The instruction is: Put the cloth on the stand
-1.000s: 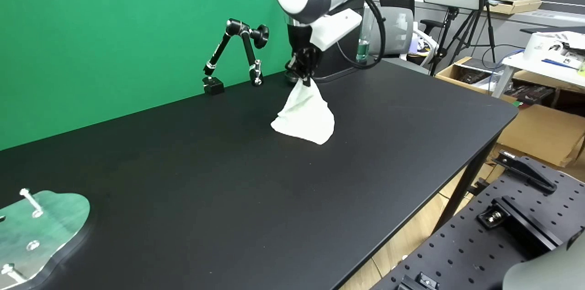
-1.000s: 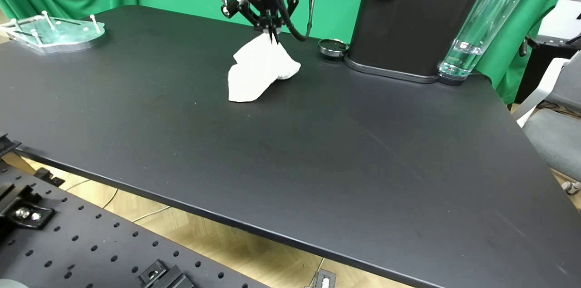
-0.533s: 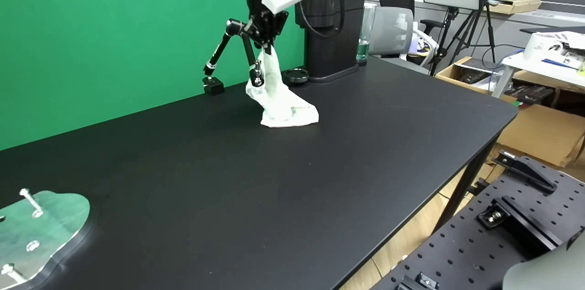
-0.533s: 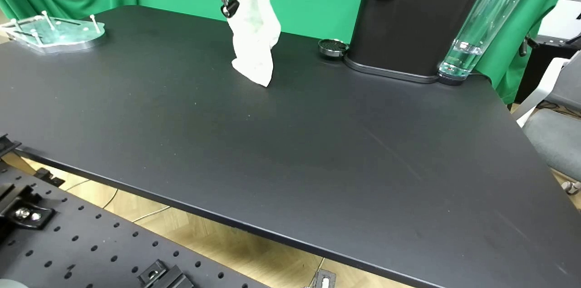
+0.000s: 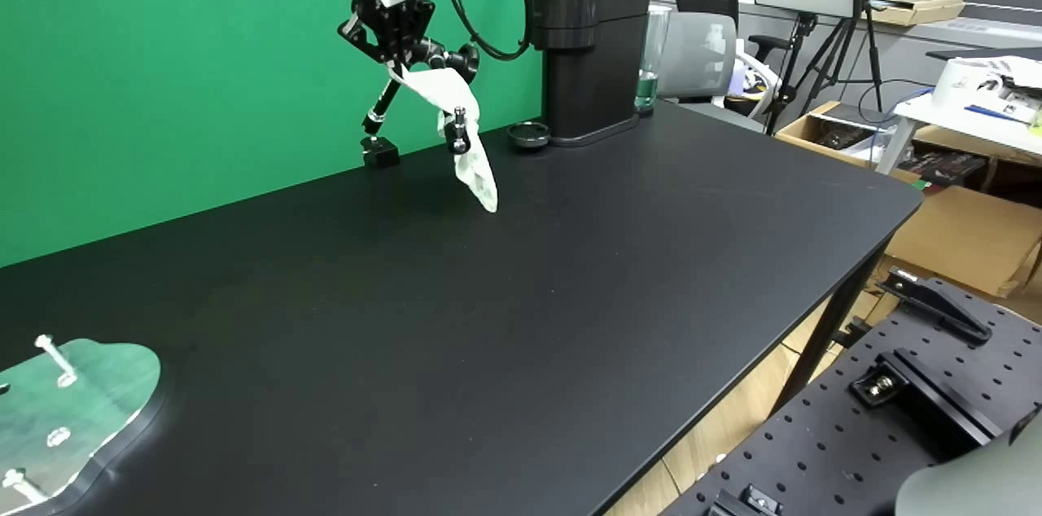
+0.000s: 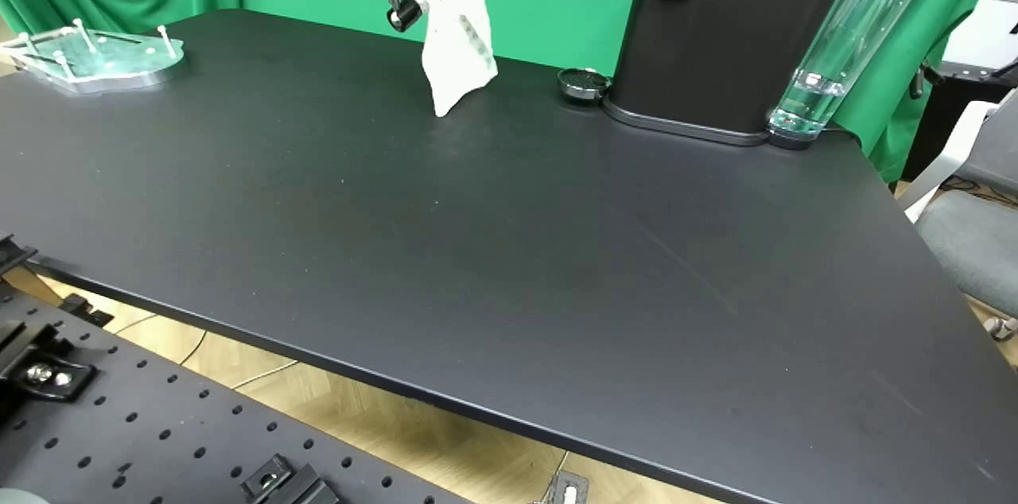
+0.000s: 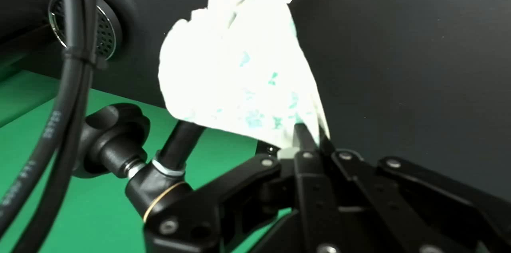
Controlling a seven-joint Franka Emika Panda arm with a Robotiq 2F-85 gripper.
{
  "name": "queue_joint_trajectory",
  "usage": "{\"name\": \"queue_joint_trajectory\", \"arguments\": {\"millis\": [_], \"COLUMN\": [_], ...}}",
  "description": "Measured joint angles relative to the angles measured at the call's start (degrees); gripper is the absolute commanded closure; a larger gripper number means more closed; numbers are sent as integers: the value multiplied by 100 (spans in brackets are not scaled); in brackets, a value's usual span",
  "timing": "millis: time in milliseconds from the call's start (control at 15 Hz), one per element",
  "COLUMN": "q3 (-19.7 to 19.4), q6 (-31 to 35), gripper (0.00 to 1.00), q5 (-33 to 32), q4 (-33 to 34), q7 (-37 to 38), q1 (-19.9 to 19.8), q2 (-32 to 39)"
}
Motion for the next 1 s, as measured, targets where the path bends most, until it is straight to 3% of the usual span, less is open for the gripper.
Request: {"name": "queue_joint_trajectory", "arguments": {"millis": [1000], "q3": [285], "q6": [-1022], "gripper": [99], "q5": [-6], "q4": [-61], "q7": [22], "q1": [244], "q2": [573]}}
